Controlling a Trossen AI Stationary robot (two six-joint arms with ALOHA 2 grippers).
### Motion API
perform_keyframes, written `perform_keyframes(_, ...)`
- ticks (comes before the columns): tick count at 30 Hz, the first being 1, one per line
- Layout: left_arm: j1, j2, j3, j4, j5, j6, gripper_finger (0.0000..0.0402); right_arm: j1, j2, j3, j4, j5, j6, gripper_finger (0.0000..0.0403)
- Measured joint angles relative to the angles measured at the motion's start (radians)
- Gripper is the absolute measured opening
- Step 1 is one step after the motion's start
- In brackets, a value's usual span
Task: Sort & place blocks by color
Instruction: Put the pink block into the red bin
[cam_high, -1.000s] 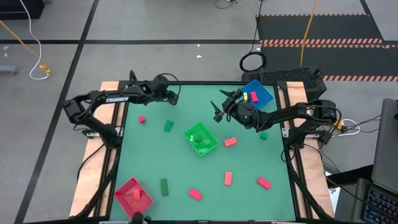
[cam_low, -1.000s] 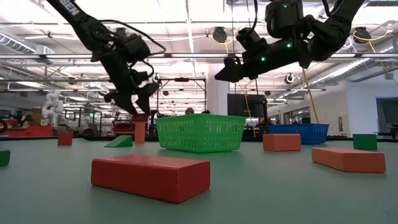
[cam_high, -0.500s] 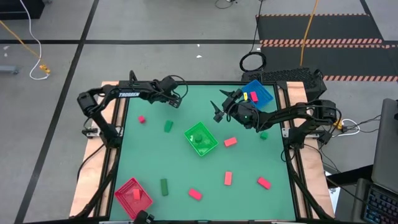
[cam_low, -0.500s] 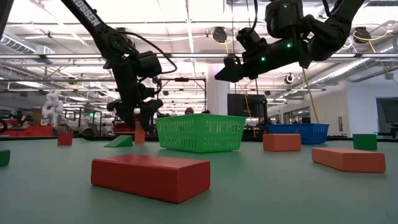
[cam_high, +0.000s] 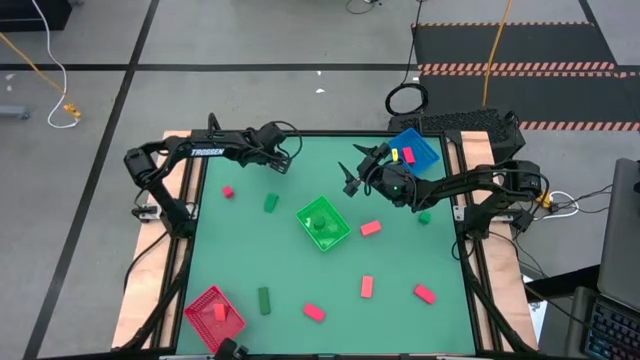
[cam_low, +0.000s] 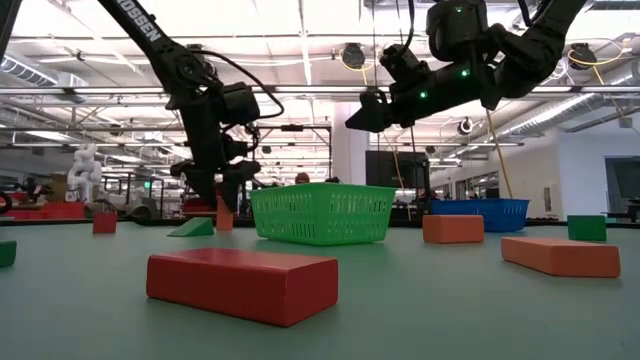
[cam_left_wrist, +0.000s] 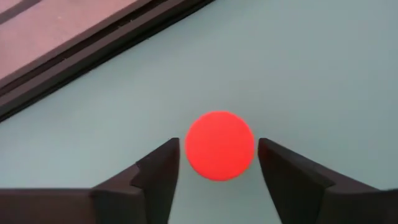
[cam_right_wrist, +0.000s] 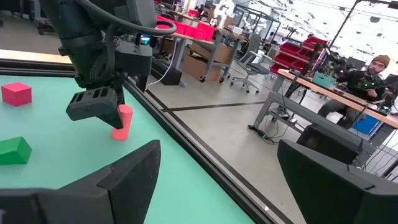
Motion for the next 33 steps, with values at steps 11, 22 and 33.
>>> perform_keyframes(11, 0.000, 0.000, 0.000, 0.017, -0.009, 0.020, 0.0127, 0.000, 0.000, 0.000, 0.007, 0.000, 0.008, 0.0315)
perform_keyframes(22, -0.003, -0.019, -0.001, 0.014, -0.001, 0.067, 0.0126, 0.001, 0.000, 0.000, 0.007, 0.000, 0.007, 0.0315)
perform_keyframes(33, -0.122, -0.222, -0.002, 0.009, 0.000, 0.071, 0.0127, 0.001, 0.000, 0.000, 0.007, 0.000, 0.006, 0.0315)
